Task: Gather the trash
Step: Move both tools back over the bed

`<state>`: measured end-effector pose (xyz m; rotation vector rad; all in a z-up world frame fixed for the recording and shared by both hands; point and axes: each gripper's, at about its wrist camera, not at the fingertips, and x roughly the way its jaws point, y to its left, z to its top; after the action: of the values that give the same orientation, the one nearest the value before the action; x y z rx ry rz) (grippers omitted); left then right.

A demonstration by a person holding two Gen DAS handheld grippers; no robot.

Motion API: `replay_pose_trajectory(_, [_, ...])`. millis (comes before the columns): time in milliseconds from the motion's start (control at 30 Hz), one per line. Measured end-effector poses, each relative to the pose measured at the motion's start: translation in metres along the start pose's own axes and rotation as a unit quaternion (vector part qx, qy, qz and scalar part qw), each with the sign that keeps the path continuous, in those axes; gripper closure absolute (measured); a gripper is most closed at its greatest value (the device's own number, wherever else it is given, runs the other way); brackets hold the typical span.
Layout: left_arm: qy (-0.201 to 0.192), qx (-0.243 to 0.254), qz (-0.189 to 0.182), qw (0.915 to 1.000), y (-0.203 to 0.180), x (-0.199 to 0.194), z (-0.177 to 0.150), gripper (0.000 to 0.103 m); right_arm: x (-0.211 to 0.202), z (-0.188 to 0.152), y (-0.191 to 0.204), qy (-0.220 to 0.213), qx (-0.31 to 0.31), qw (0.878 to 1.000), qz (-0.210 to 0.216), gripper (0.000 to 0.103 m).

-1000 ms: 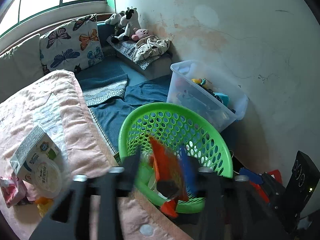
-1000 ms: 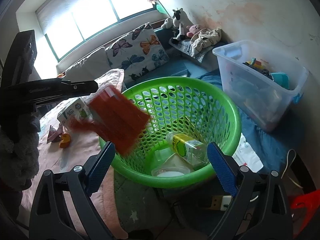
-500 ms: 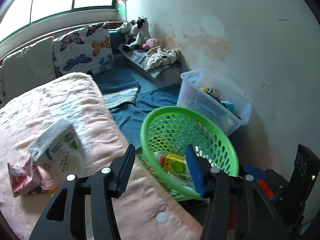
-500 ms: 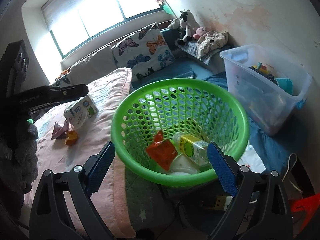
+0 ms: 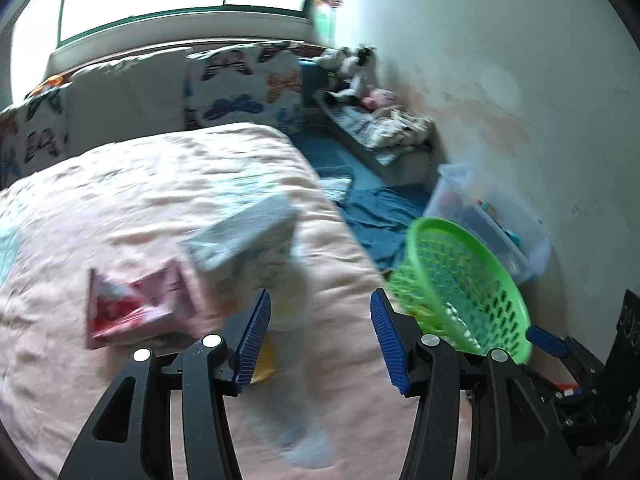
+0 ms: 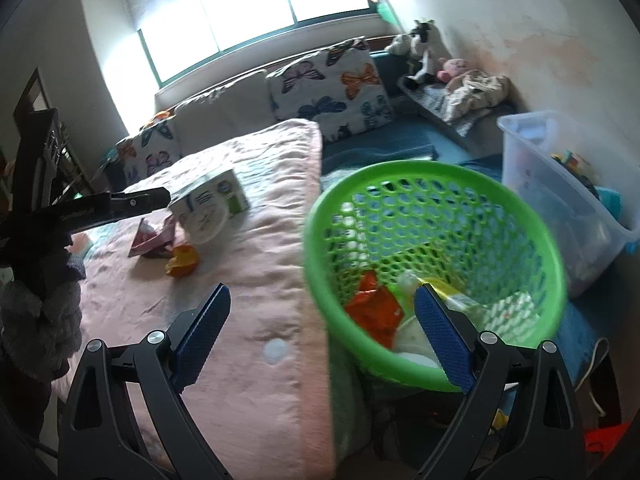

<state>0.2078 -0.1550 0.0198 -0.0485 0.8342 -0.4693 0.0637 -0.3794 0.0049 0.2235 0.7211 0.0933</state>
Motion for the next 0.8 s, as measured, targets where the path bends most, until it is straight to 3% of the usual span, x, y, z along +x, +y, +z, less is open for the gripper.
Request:
replay_pose_trajectory(367, [-0.015,-0.088,0.091,0.9919,0.111,-0.010,-0.004,0.053,0.028,0.004,0.050,0.022,-0.039,0.999,0.029,0.011])
replay_pose_trajectory(600, [0.005,-0.124,0.092,0.9880,0.158,0.005,-0.008,0.053,0.046,0.010,0.074,0.035,-0.055,0.997,0.043,0.011])
replay_pose_trajectory(800, [0.028,-0.135,0.079,0.9873,0.172,0.026,-0.011,0.053,0.061,0.013,0.090,0.048,-0.070,0.995,0.047,0.013])
